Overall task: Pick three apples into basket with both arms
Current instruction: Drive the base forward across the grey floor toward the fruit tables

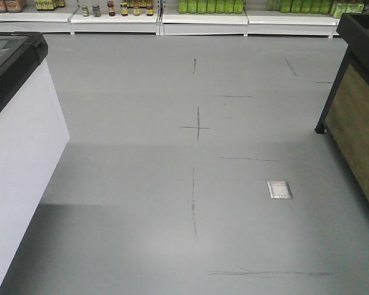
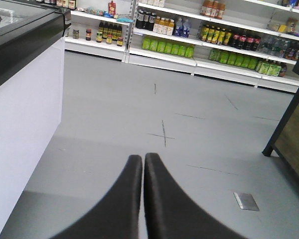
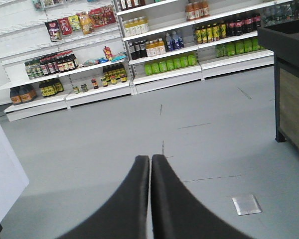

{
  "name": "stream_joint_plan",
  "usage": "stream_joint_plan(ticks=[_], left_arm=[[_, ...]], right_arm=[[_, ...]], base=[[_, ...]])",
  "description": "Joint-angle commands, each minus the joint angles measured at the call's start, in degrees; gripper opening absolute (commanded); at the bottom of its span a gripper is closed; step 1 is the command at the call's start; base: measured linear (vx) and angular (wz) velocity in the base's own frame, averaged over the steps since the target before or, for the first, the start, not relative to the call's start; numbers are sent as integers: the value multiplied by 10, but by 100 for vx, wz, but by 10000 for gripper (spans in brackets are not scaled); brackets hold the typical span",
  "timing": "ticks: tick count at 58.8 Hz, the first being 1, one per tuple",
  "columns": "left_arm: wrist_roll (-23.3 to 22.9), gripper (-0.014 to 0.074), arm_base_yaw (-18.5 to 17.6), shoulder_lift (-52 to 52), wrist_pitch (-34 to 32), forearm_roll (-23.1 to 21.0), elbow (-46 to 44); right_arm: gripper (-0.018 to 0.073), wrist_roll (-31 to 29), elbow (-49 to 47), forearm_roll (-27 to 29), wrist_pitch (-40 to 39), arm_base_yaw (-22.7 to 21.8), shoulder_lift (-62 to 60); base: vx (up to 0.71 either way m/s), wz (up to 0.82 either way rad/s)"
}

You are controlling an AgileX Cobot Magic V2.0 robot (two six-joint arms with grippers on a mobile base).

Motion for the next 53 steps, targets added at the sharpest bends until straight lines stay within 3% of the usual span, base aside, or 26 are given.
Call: stream_joint_plan(ticks=[1, 53], left_arm=[[-4, -6, -3, -7, -42, -1, -14], [-4, -6, -3, -7, -42, -1, -14]], right_arm=[[-5, -5, 6, -8, -41, -3, -7], [-5, -5, 6, -8, -41, -3, -7]], base=[[8, 0], [12, -2]])
